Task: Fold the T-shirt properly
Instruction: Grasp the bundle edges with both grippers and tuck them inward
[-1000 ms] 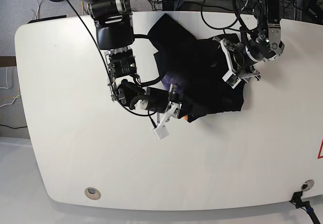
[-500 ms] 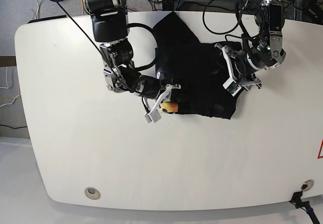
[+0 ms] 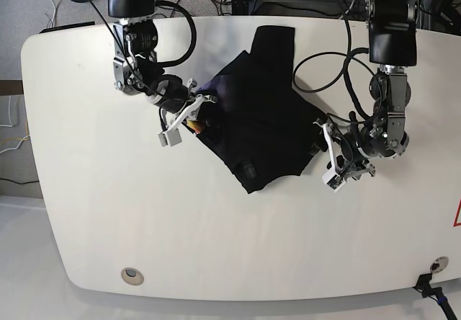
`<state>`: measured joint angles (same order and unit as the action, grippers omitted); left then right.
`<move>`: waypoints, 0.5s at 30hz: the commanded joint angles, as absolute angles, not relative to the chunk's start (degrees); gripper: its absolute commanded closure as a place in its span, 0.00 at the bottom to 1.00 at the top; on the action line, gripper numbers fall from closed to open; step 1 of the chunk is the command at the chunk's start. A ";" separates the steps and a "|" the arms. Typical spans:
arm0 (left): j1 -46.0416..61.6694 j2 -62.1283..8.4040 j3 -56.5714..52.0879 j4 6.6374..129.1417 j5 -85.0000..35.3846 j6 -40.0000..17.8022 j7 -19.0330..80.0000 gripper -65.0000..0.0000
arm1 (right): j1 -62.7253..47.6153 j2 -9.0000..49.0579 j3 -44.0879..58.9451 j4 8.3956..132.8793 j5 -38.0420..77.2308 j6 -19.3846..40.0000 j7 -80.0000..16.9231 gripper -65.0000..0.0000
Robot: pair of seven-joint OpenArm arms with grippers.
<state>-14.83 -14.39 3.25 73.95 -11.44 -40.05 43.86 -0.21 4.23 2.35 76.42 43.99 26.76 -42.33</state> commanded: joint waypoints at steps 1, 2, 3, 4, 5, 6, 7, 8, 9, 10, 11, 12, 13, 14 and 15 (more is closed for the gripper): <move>-17.63 -14.64 4.70 74.07 -12.18 -40.00 40.57 0.48 | -1.89 2.86 2.07 79.69 42.24 26.51 -44.70 0.98; -17.89 -14.81 5.32 74.33 -12.18 -40.00 40.04 0.48 | -1.98 2.68 2.07 81.19 42.24 26.42 -45.67 0.98; -18.07 -15.43 5.93 74.86 -12.35 -40.00 40.04 0.48 | -1.71 1.98 2.15 82.77 42.24 26.42 -47.16 0.98; -18.15 -15.69 6.20 76.18 -12.44 -40.00 40.22 0.48 | -1.63 1.45 2.24 84.70 42.24 26.42 -48.75 0.98; -18.15 -15.78 6.29 78.37 -12.44 -40.00 40.31 0.48 | -1.01 1.36 2.24 86.90 42.24 26.42 -49.80 0.98; -17.89 -15.78 6.29 80.48 -12.44 -40.00 40.40 0.48 | -0.13 1.36 2.24 88.84 42.24 26.42 -50.77 0.98; -17.71 -15.78 6.20 83.30 -12.44 -40.00 40.75 0.48 | 0.57 1.36 2.24 90.51 42.24 26.42 -51.47 0.98; -17.36 -15.78 6.20 85.76 -12.35 -40.00 42.15 0.48 | 1.63 1.36 2.24 91.65 42.24 26.42 -51.91 0.98; -16.04 -15.78 6.20 88.31 -12.53 -40.00 43.91 0.48 | 2.86 1.36 2.24 92.00 42.24 26.42 -52.09 0.98; -14.81 -15.78 6.20 91.38 -12.53 -40.00 45.41 0.48 | 4.18 1.36 2.15 91.82 42.24 26.42 -52.09 0.98; -13.32 -15.78 6.20 94.46 -12.53 -40.00 46.46 0.48 | 5.32 1.36 2.15 91.65 42.24 26.42 -52.09 0.98; -11.38 -15.78 6.20 97.63 -12.53 -40.00 47.25 0.48 | 6.46 1.36 2.15 91.47 41.98 26.42 -52.09 0.98; -9.10 -15.78 6.20 100.97 -12.53 -40.00 47.96 0.48 | 7.60 1.36 2.07 90.68 42.07 26.42 -52.09 0.98; -6.55 -15.60 6.20 103.78 -12.53 -40.00 49.01 0.48 | 8.75 1.45 1.98 89.63 42.24 26.42 -52.09 0.98; -4.26 -15.52 6.20 106.24 -12.53 -40.00 49.98 0.48 | 9.63 1.45 1.98 88.40 42.24 26.42 -52.09 0.98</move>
